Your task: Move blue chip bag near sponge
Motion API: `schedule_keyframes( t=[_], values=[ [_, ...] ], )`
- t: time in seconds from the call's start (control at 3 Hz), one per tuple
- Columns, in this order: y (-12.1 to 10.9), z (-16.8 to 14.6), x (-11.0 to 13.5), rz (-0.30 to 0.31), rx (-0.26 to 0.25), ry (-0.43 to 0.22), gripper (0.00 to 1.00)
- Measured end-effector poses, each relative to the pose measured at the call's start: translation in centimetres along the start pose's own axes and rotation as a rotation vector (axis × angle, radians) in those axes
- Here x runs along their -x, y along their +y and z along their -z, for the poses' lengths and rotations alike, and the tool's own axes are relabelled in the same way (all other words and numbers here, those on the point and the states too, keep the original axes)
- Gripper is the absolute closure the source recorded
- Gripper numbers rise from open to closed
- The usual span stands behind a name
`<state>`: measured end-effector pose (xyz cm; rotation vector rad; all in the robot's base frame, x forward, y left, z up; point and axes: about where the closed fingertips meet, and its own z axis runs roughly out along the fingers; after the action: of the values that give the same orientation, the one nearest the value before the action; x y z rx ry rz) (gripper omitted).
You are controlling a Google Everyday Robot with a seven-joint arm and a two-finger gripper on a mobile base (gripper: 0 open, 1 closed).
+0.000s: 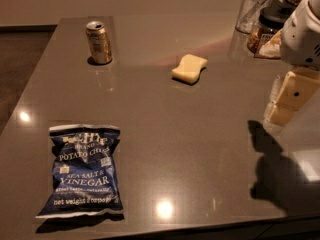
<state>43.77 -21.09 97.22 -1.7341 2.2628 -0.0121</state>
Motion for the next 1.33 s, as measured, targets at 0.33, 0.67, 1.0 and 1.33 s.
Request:
schedule_keyframes(
  t=[0.33, 0.67, 1.0, 1.33],
  values=[
    [1.3, -0.2, 0.6, -0.027, 0.055, -0.043, 0.0],
    [5.5, 0.1, 3.2, 0.019, 0.101, -0.159, 0.0],
    [8.7, -0.6, 6.6, 0.104, 0.115, -0.231, 0.0],
    [12.2, -1.5, 10.3, 0.148, 0.118, -0.279, 0.0]
  ],
)
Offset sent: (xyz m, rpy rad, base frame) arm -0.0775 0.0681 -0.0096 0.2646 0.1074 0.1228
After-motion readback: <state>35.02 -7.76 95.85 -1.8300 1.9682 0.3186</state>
